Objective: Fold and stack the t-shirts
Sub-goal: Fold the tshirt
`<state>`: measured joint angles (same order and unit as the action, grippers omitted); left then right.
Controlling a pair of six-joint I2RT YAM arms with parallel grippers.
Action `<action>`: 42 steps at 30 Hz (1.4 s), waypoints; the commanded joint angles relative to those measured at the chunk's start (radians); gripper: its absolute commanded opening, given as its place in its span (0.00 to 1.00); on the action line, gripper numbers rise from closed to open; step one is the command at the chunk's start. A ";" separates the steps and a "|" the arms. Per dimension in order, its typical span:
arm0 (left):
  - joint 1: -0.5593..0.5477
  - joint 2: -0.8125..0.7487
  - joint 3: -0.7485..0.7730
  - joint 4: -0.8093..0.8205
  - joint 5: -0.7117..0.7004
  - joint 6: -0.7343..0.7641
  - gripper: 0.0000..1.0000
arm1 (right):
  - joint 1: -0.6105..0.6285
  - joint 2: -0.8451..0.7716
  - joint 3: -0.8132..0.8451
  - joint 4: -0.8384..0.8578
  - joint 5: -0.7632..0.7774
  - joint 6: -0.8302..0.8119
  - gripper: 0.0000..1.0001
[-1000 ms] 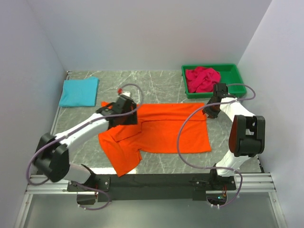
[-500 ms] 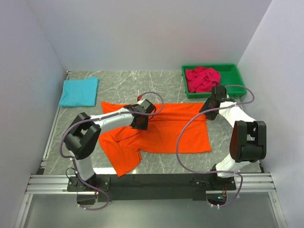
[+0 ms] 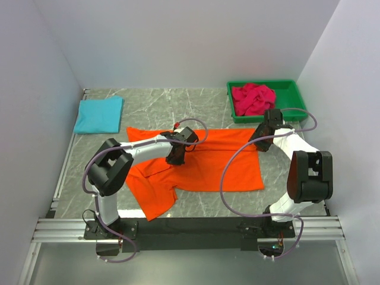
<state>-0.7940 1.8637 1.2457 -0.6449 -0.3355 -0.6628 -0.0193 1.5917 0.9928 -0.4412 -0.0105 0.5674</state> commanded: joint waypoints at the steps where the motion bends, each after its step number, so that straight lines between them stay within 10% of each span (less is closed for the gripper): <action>1: -0.016 -0.040 0.000 -0.021 0.056 -0.029 0.18 | 0.005 -0.053 -0.006 0.027 -0.009 -0.004 0.49; 18: 0.165 -0.443 -0.224 -0.090 0.044 -0.230 0.59 | 0.110 -0.203 -0.146 -0.042 -0.011 -0.006 0.49; 28: 0.493 -0.742 -0.565 -0.084 0.041 -0.262 0.56 | 0.110 -0.268 -0.227 -0.080 -0.008 -0.009 0.49; 42: 0.561 -0.615 -0.583 -0.042 0.081 -0.187 0.52 | 0.062 -0.346 -0.267 -0.117 0.055 0.020 0.48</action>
<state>-0.2367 1.2369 0.6636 -0.7132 -0.2783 -0.8761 0.0639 1.2949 0.7422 -0.5423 0.0044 0.5682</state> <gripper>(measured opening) 0.517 0.487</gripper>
